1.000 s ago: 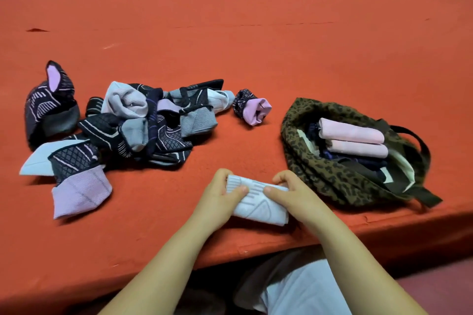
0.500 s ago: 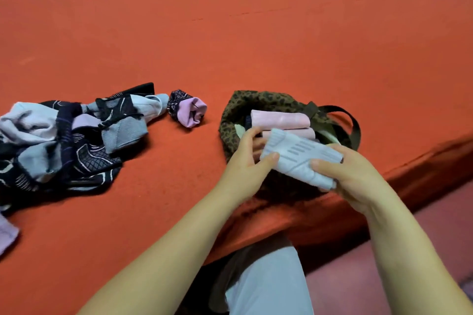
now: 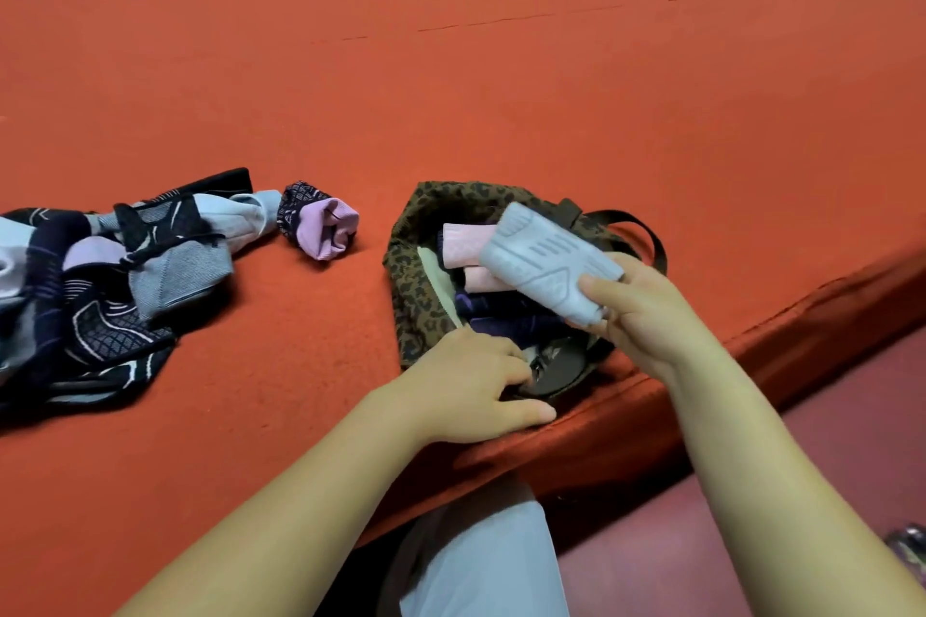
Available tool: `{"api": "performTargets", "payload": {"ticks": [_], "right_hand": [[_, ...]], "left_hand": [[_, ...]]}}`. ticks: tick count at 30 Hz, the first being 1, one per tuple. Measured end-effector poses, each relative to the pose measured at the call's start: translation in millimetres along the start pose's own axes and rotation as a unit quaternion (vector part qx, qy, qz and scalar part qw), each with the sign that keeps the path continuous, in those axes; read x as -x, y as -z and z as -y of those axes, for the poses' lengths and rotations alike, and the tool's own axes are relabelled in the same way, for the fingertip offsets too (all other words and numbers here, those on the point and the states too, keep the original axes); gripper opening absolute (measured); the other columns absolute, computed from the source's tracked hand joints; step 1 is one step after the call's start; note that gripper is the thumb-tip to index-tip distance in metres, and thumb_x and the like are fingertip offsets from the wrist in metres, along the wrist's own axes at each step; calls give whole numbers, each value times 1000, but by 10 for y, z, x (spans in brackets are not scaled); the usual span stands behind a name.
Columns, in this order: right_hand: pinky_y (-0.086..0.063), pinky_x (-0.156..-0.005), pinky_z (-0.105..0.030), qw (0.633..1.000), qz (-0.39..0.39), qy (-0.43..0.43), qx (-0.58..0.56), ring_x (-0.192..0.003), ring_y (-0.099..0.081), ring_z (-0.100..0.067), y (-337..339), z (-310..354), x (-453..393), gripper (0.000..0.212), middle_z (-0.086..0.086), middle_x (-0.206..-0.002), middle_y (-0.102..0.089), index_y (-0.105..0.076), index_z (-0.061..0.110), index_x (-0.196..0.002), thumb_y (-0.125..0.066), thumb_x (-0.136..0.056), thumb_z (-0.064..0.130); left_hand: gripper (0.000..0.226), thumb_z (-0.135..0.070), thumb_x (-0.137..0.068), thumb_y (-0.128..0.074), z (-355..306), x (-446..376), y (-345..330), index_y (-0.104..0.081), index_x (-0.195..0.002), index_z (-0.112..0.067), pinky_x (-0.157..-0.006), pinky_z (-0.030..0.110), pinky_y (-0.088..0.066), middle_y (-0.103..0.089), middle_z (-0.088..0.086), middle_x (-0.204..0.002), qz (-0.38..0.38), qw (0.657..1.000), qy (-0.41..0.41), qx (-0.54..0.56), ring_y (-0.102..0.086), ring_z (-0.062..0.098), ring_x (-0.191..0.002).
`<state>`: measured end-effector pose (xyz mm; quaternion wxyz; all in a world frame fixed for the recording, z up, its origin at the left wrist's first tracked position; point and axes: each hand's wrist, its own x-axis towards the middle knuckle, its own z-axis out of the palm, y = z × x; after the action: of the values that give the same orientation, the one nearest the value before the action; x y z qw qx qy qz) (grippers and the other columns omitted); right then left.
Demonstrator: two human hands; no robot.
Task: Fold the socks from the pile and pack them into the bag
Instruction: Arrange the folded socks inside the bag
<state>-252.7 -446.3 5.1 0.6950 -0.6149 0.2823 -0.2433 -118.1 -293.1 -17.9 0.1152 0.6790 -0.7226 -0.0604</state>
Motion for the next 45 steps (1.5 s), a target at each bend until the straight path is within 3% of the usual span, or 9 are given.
{"api": "performTargets", "payload": {"ticks": [5,9,13,19,30,34,39,41,45], "right_hand": [[-50,-83,-36,973,118,15,200,-94,-63,-19,-195,-107,-150,23,-2,-102,-68,-61,20,-106,-55,-87,30],[-48,-92,-45,909,167,-38,380,-101,-60,-21,-152,-69,-260,32,2,-106,-64,-59,30,-101,-48,-82,52],[-38,-75,-31,855,179,-34,486,-84,-47,-14,-53,-78,-271,27,1,-93,-53,-52,12,-99,-43,-98,37],[-32,-67,-31,839,183,-34,511,-76,-42,-14,-5,-115,-301,23,1,-84,-47,-48,18,-95,-42,-98,40],[-37,-70,-19,790,254,-86,552,-88,-51,-8,42,32,-279,16,17,-90,-53,-57,27,-96,-48,-97,41],[-40,-94,-30,764,228,-140,587,-107,-53,-15,38,92,-236,40,9,-112,-57,-58,22,-113,-39,-96,53],[-45,-84,-42,822,31,114,557,-87,-56,-19,-110,216,-31,45,1,-87,-61,-59,17,-81,-30,-94,49],[-42,-88,-37,838,107,160,511,-94,-53,-15,-250,184,46,50,1,-95,-61,-62,18,-91,-23,-89,50],[-38,-100,-27,848,230,18,478,-115,-48,-8,-312,34,109,47,8,-122,-55,-61,28,-119,-23,-97,48]], "left_hand": [[32,-56,-89,-46,-139,35,-40,-41,-85,-24,-68,30,-28,-52,-7,-76,55,998,20,35,-46,15,-71],[35,-49,-88,-51,-97,83,-27,-46,-116,-29,-79,33,-43,-61,-9,-110,79,991,3,105,-57,14,-94],[46,-50,-87,-50,-69,120,1,-40,-127,-31,-84,32,-43,-59,-7,-119,78,989,24,122,-56,14,-103],[51,-68,-82,-43,-48,135,17,-52,-102,-22,-68,33,-33,-65,-2,-95,52,989,138,0,-58,22,-87],[29,-42,-90,-53,-78,159,133,-45,-71,-23,-61,30,-22,-44,-7,-61,-28,995,66,66,-43,14,-66],[26,-40,-90,-54,-47,144,55,-51,-73,-21,-61,29,-23,-49,-6,-63,-26,992,68,107,-44,12,-66],[19,-40,-90,-55,-28,143,18,-55,-78,-26,-64,28,-30,-52,-9,-70,-14,990,60,128,-47,10,-70],[21,-40,-90,-55,-20,134,16,-52,-76,-24,-63,29,-27,-49,-8,-67,-24,992,56,113,-44,11,-67],[22,-40,-89,-56,14,160,19,-60,-87,-18,-63,29,-28,-56,-5,-73,-21,995,49,84,-47,14,-70]]}}
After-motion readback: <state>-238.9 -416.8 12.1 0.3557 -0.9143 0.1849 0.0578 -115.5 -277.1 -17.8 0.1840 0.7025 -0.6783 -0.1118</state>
